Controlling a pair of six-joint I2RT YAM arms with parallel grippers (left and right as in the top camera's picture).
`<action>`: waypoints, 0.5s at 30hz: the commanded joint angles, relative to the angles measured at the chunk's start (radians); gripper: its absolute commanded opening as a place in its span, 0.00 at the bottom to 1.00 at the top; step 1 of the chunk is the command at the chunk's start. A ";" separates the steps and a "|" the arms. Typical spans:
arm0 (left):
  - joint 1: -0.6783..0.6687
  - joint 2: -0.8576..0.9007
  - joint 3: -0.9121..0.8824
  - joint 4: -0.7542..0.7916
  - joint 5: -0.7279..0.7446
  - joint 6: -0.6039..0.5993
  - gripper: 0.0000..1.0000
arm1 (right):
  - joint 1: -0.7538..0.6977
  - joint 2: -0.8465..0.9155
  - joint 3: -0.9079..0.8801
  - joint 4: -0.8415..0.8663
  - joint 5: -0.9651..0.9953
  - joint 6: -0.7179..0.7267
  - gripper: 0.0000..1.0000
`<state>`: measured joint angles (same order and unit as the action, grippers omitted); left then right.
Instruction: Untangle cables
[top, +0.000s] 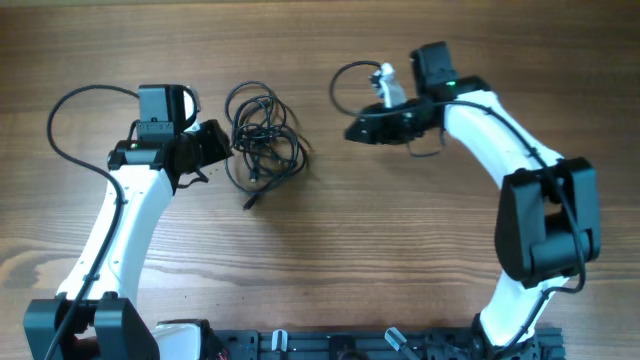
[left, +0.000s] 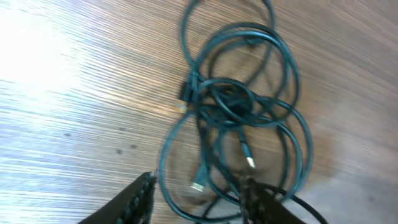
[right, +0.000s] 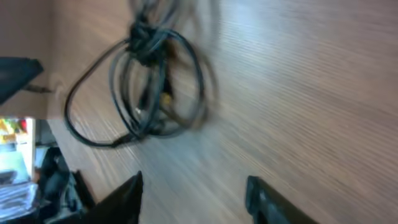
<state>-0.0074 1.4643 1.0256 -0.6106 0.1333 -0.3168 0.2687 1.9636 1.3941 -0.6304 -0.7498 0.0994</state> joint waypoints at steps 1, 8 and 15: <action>-0.001 0.008 -0.008 0.007 -0.084 -0.046 0.40 | 0.103 -0.015 0.004 0.112 0.003 0.016 0.61; 0.000 0.060 -0.014 0.024 -0.127 -0.111 0.45 | 0.292 -0.010 0.004 0.301 0.258 0.195 0.67; 0.001 0.101 -0.014 0.035 -0.127 -0.115 0.43 | 0.418 0.063 0.004 0.258 0.365 0.220 0.64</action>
<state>-0.0074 1.5543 1.0241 -0.5797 0.0231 -0.4137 0.6579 1.9694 1.3937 -0.3286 -0.5026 0.2733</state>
